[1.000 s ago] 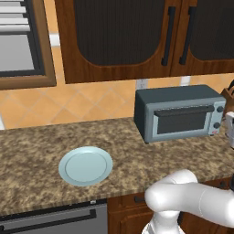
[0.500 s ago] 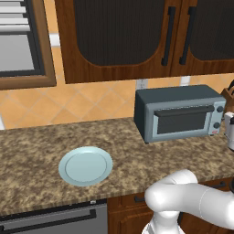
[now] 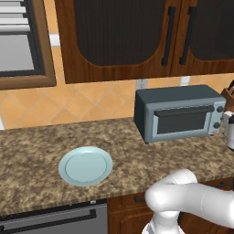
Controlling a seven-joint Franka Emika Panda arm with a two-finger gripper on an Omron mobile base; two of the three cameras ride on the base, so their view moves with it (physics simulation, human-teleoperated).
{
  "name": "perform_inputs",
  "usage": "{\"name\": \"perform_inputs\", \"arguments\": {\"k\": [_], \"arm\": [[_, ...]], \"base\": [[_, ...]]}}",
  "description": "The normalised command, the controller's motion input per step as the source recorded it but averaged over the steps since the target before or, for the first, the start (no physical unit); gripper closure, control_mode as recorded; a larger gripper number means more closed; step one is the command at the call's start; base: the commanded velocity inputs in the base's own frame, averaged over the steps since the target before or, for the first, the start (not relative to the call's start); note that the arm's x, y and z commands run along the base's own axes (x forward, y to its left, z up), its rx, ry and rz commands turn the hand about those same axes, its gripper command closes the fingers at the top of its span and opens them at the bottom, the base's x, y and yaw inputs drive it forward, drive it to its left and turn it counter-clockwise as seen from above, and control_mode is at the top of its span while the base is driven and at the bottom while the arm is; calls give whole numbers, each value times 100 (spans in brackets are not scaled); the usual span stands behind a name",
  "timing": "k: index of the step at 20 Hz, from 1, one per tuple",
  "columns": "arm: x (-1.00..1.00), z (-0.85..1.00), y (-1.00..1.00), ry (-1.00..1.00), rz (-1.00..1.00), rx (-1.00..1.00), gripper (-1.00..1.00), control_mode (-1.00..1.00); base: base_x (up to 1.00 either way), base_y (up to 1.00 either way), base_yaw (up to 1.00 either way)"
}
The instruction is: Pick up the kebab skewer and baguette bread, and place them inside the toaster oven. Close the toaster oven door and start by setting the timer.
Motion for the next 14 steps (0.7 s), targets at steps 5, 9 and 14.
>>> {"name": "perform_inputs", "arguments": {"k": [5,9,14], "arm": [[7,-3,0,0,0,5,-100,-100],[0,-17,0,0,0,5,-100,-100],[3,-18,0,0,0,3,-100,-100]], "base": [[0,0,0],[0,0,0],[0,0,0]]}}
